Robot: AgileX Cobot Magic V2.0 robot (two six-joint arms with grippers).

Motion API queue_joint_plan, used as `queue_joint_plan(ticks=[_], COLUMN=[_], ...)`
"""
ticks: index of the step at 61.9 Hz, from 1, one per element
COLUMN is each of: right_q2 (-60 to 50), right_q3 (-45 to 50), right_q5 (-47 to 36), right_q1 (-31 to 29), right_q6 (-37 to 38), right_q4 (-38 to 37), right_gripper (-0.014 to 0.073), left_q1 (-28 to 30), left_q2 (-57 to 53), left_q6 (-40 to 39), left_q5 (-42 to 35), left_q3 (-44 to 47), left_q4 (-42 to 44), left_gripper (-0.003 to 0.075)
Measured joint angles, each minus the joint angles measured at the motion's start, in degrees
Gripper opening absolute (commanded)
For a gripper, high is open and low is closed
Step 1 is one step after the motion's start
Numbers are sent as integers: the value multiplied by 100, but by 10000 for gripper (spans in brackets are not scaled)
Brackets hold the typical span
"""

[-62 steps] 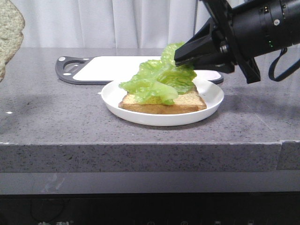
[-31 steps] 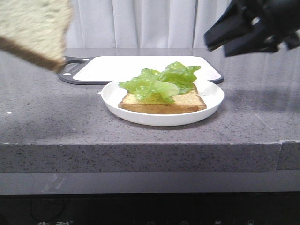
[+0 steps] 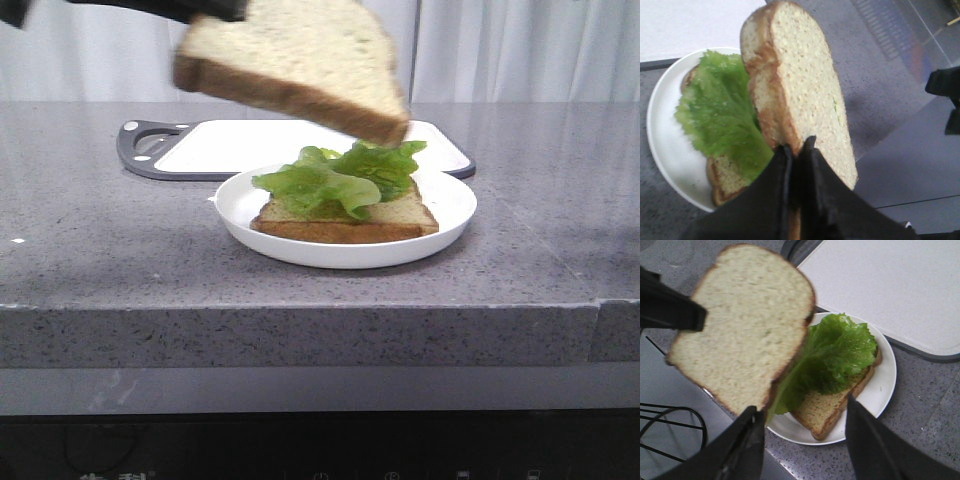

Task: Left arm grabs bread, right arm adds lettuce
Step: 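Lower the held bread slice onto the lettuce with the left gripper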

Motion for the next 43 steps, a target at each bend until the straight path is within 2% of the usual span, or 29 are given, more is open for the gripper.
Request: queue_joint_plan(ticks=[8,19,43], right_q2=[-125,-125,-125], right_q3=[0,0,0], right_q5=[31,31,34], right_q1=[0,0,0], right_q6=[7,16,29], right_q4=[-71,-152,-208], right_gripper=[398,398,398], left_q1=[0,70,315], left_q2=[737,1416,1567], left_q6=[135,160,160], left_q5=[415,480,480], left_q3=[-439,-640,-642], left_q4=[-315,-488,-529], left_gripper=[-20,-20,-20])
